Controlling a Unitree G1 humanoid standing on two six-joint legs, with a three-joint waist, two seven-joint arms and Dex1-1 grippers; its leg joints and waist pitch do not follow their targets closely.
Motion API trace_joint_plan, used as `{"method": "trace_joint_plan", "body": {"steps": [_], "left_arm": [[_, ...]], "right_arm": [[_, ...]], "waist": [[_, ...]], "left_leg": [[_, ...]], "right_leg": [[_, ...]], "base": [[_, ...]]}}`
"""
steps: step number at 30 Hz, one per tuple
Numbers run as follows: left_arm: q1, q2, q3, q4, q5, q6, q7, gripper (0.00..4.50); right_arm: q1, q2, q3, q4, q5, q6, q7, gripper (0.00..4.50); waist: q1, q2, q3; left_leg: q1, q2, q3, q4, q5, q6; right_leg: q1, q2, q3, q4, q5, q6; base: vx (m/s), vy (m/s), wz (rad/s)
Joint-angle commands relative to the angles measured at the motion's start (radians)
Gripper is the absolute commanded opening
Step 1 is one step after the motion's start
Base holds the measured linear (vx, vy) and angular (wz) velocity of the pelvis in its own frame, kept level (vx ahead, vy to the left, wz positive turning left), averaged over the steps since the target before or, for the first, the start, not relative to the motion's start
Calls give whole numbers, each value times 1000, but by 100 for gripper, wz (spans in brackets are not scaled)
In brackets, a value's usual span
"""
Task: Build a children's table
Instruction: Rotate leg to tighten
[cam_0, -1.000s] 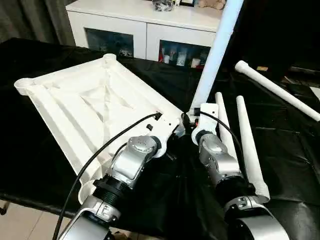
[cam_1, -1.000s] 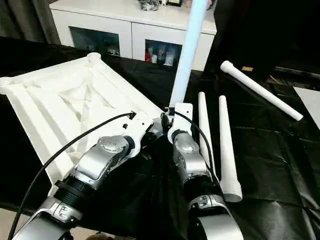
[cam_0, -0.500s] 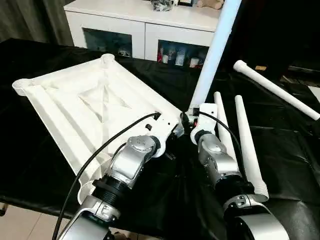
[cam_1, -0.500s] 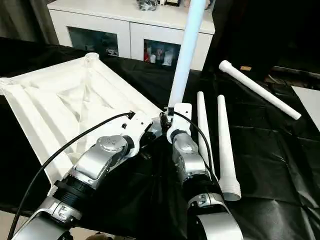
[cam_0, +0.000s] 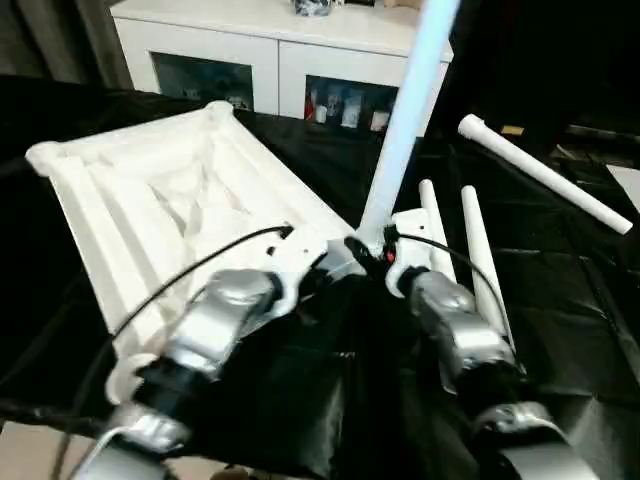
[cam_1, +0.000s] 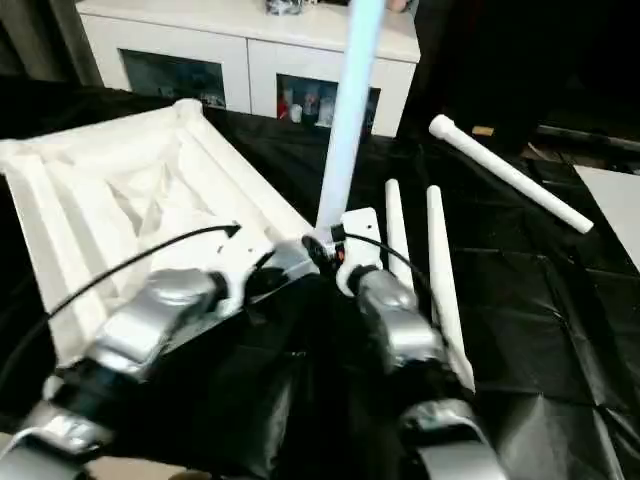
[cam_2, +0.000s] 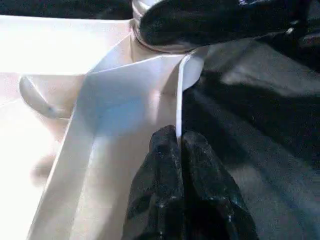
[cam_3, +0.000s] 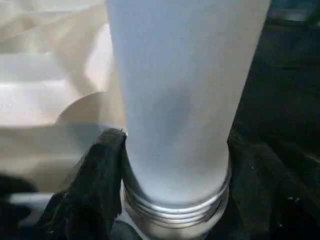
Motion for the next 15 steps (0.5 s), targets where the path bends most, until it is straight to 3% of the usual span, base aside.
{"method": "trace_joint_plan", "body": {"steps": [1, 3, 5, 7, 9, 15], "left_arm": [[32, 35, -4, -44, -24, -6, -81, 0], [55, 71, -18, -99, -59, 3, -160, 0], [74, 122, -35, -148, -88, 35, -229, 0], [81, 158, -35, -153, -81, 37, -243, 0], [81, 170, -20, -138, -75, 20, -240, 0], [81, 180, -10, -138, -74, 19, -240, 0]], "right_arm": [[28, -7, 60, -22, 5, 29, 109, 305], [42, -21, 75, -50, 15, 49, 162, 305], [69, -55, 107, -107, 29, 66, 241, 305], [92, -83, 115, -156, 52, 94, 293, 341], [111, -108, 111, -189, 65, 100, 324, 348], [129, -121, 82, -214, 61, 90, 305, 403]], "waist": [[5, -1, -56], [2, 1, -53], [3, 1, -53], [4, 2, -52], [5, 0, -53], [11, 1, -53]], "left_leg": [[15, 44, -12, -67, -190, 32], [11, 47, -15, -72, -210, 25], [17, 47, -15, -73, -222, 15], [19, 49, -14, -73, -225, 18], [20, 48, -12, -72, -215, 20], [22, 47, -13, -73, -239, -2]], "right_leg": [[41, -79, 42, -68, -136, -189], [44, -81, 43, -70, -169, -189], [42, -78, 42, -69, -174, -185], [41, -77, 44, -68, -164, -189], [40, -75, 44, -67, -131, -200], [39, -79, 45, -71, -182, -192]], "base": [[0, 0, 0], [0, 0, 0], [0, 0, 0], [0, 0, 0], [0, 0, 0], [0, 0, 0]]}}
